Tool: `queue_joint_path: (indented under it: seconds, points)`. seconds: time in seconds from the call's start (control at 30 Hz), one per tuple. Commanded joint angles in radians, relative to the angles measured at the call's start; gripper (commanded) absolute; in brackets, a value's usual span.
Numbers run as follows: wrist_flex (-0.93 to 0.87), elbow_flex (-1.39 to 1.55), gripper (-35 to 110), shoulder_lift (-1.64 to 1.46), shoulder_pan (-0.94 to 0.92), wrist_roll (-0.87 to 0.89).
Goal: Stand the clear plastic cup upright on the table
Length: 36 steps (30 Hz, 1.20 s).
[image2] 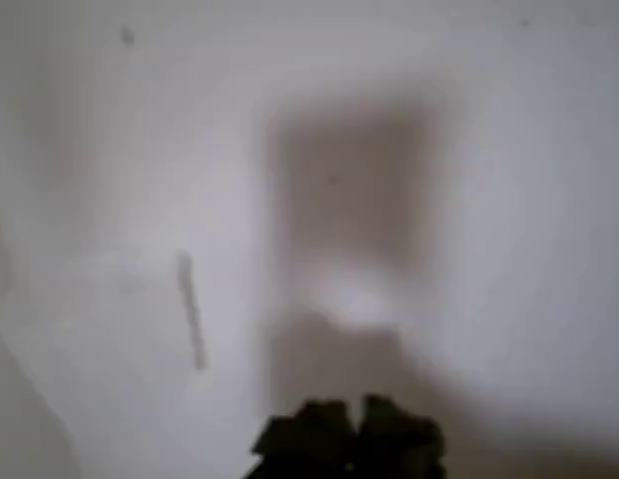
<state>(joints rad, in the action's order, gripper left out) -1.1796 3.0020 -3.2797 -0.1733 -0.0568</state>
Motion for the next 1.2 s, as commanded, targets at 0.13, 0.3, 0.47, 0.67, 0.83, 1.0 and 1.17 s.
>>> queue_joint_path:
  seconds: [0.13, 0.3, 0.47, 0.67, 0.83, 1.0, 1.17]
  points:
    - [-0.003, -0.006, 0, -0.008, -0.008, 0.006]
    - [-0.003, -0.006, 0, -0.008, -0.008, 0.006]
    - [-0.003, -0.006, 0, -0.008, -0.008, 0.006]
    - [-0.002, -0.006, 1, -0.008, 0.13, -0.143]
    - [0.034, 0.003, 1, -0.009, 0.155, -0.164]
    - [0.166, 0.008, 6, -0.011, 0.175, -0.311]
    - [0.273, -0.089, 34, 0.146, 0.267, -0.215]
